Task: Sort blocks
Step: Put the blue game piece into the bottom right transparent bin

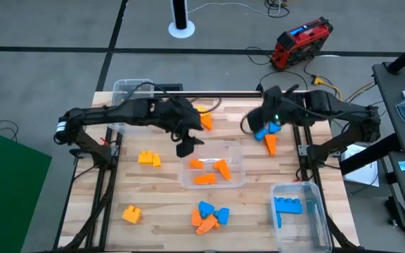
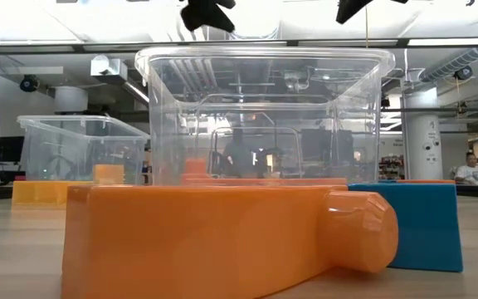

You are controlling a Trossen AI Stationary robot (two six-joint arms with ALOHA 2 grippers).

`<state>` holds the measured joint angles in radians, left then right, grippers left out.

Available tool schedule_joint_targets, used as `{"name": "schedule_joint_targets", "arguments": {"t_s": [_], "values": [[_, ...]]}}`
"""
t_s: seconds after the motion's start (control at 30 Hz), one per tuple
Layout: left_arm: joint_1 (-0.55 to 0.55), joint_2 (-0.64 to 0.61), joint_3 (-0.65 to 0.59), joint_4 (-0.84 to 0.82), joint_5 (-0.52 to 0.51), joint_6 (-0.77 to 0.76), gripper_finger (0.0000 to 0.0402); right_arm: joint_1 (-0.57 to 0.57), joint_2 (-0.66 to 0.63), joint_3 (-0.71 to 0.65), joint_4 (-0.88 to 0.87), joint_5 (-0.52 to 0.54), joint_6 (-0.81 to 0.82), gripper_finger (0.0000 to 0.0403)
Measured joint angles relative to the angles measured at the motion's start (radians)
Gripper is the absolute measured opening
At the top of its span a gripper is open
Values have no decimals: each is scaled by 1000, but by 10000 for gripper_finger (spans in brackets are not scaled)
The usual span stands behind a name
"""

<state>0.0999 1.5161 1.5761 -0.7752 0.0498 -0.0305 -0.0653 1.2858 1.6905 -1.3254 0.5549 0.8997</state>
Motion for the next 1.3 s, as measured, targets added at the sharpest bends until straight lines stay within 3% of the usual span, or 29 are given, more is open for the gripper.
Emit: {"name": "schedule_joint_targets", "arguments": {"t_s": [0.1,0.27,0.47,0.6,0.93,1.3], "values": [[5,-62,0,-4,-111,0,230,-83,9,0,21,-20,62,13],[7,-156,0,-4,-286,-5,230,-226,71,0,14,-196,26,13],[7,-241,0,-16,-452,-1,230,-320,199,0,-139,-344,-30,13],[7,-265,0,-56,-495,-9,230,-325,240,0,-244,-353,-57,13],[7,-260,-3,-196,-521,-70,230,-380,227,-57,-237,-353,-96,13],[7,-260,-4,-195,-592,-58,230,-408,243,-224,-156,-408,-73,12]]}}
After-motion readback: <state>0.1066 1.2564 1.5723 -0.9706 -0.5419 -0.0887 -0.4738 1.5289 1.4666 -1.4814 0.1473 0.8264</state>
